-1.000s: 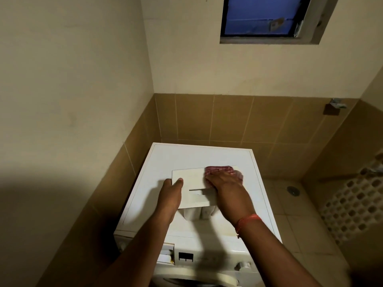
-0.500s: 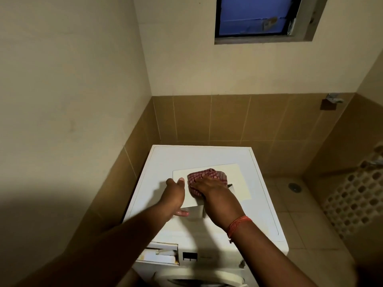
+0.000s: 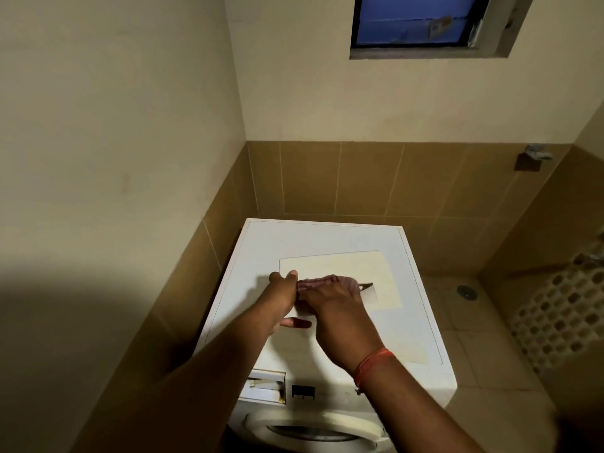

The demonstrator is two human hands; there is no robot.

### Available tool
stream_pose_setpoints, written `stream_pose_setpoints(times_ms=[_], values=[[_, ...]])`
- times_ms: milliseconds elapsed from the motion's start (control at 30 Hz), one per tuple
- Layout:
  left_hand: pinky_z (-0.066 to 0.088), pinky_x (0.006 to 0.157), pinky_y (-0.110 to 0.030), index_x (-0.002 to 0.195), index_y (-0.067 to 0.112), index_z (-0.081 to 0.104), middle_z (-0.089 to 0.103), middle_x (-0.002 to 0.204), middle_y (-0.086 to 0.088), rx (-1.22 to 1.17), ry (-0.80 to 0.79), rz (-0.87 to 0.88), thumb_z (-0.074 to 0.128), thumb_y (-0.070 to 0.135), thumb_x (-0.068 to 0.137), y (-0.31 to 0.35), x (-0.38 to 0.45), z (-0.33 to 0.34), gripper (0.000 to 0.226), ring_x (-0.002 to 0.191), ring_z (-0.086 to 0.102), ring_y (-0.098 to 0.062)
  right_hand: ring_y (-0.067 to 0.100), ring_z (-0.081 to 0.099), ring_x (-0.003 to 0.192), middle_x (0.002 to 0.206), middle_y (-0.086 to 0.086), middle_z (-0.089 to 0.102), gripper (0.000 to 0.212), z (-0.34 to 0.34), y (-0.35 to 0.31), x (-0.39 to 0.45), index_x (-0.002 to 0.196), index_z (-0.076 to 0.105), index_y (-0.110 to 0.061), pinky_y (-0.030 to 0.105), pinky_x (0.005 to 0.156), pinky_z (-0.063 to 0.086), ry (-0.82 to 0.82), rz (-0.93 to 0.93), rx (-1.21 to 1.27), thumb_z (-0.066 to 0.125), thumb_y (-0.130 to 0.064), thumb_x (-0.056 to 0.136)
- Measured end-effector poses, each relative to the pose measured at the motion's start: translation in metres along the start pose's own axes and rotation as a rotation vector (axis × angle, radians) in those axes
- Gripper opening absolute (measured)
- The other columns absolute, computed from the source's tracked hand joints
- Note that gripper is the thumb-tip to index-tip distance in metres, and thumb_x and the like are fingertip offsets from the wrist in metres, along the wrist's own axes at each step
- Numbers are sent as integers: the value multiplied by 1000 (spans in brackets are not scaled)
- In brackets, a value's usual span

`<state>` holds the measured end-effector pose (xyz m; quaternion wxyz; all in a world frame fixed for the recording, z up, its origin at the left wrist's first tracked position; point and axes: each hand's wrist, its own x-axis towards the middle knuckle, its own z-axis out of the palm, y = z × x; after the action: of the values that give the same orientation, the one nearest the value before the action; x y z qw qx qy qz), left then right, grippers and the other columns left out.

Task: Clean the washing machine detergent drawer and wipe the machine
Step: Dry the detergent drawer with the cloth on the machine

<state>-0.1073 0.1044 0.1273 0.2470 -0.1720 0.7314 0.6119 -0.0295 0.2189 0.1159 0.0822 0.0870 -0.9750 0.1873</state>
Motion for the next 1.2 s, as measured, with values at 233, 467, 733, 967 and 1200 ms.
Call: stream_pose_setpoints(times_ms=[233,467,733,967,1200], values=[[54,56,-33,137,12,34,51,115,-5,58,139,114,36,40,102,-9,8,11,45,82,53,-18,27,54,115,115,-8,67,57,-21,51,-21,109,72,-30,50,102,40,162,230,-148,43,-7,66],[54,66,-40,137,13,35,59,108,-9,34,147,129,38,41,100,-15,13,10,46,86,60,-23,15,50,116,119,-19,63,55,3,6,-18,117,64,-38,43,107,35,77,-78,-27,53,-3,76],[48,67,-35,129,11,40,58,114,-14,126,193,192,38,47,100,-23,21,12,46,97,59,-32,25,54,108,113,-12,64,53,-23,74,-36,104,70,-32,42,90,47,234,280,-136,60,4,67],[49,93,-53,118,12,41,59,117,-18,113,214,190,38,46,100,-22,20,16,38,111,59,-38,14,53,112,108,-18,64,60,-17,71,-14,106,68,-31,38,90,44,259,226,-69,60,7,61],[51,88,-54,121,10,40,59,117,-16,24,241,182,39,46,99,-21,23,26,43,107,60,-38,16,47,113,106,-15,61,60,-19,83,9,102,66,-32,31,85,33,240,286,-62,52,8,59]])
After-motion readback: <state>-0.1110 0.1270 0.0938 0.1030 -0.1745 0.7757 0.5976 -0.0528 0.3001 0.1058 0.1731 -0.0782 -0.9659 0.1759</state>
